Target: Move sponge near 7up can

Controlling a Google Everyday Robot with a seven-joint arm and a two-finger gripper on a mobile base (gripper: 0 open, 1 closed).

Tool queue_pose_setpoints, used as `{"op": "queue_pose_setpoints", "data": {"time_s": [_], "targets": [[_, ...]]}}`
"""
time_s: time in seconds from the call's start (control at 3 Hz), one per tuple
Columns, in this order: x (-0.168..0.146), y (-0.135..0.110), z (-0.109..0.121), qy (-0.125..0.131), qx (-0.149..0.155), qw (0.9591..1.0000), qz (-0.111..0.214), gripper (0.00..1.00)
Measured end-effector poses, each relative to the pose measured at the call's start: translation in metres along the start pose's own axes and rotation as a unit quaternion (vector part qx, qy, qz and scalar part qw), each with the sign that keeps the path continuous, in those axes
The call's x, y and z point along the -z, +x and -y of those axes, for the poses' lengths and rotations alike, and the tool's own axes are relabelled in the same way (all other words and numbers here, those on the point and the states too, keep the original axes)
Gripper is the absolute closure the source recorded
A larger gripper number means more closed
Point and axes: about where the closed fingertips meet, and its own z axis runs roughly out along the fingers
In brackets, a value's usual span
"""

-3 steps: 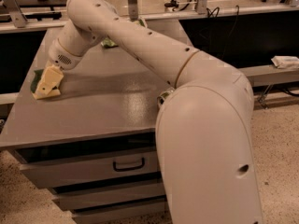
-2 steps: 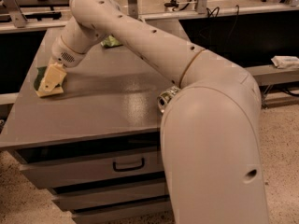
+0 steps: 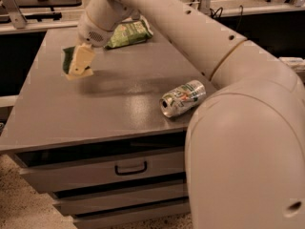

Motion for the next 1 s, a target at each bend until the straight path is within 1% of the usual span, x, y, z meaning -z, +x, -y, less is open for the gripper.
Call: {"op": "queue_pose_setpoints", "data": {"time_s": [0.33, 0.67, 1.0], "targets": [[0.045, 0.043, -0.006, 0.009, 0.032, 0.9988, -0.036, 1.0], [0.076, 0.09, -0.02, -0.001, 0.057, 0.9962, -0.065, 1.0], [0.102, 0.139, -0.036, -0.022, 0.074, 0.9932, -0.086, 1.0]]}}
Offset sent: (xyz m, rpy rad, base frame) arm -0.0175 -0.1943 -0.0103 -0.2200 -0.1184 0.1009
